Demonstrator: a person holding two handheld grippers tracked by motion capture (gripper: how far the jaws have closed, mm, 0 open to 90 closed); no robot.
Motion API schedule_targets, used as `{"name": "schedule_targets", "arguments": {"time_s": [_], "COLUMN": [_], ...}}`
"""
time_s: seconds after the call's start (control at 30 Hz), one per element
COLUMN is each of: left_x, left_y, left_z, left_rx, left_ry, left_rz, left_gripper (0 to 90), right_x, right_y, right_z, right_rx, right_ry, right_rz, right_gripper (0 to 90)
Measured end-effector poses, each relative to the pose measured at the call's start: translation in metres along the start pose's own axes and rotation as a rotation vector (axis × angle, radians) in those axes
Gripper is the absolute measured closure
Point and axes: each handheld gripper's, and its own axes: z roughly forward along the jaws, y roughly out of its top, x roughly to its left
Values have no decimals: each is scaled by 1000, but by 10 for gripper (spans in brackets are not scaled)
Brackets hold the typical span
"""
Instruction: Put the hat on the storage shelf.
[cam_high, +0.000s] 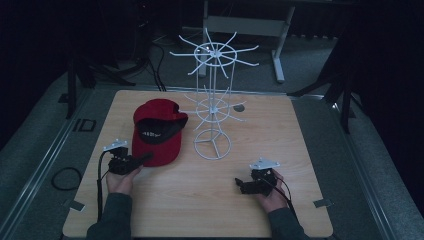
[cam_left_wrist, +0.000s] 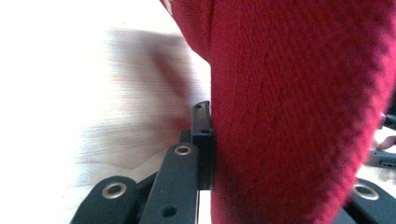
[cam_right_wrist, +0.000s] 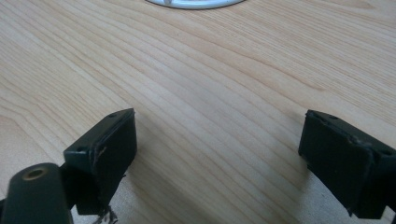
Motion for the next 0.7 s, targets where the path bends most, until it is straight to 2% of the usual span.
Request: {"name": "schedule_targets", "arguments": {"time_s": [0.1,0.3,0.7], "left_x": [0,-4,-7], "left_y": [1,3,5], "left_z": [-3,-10,-17], "left_rx": [-11,-46,-70], "left_ry": [-9,-16,-13], "left_rz": [-14,-15,-22], "left_gripper": [843,843,843], "right_x": [0,0,0], "right_y": [0,0,0], "right_z": [0,0,0], "right_rx": [0,0,0], "right_ry": [0,0,0], "right_rz": [0,0,0], "right_gripper": [113,112,112]}}
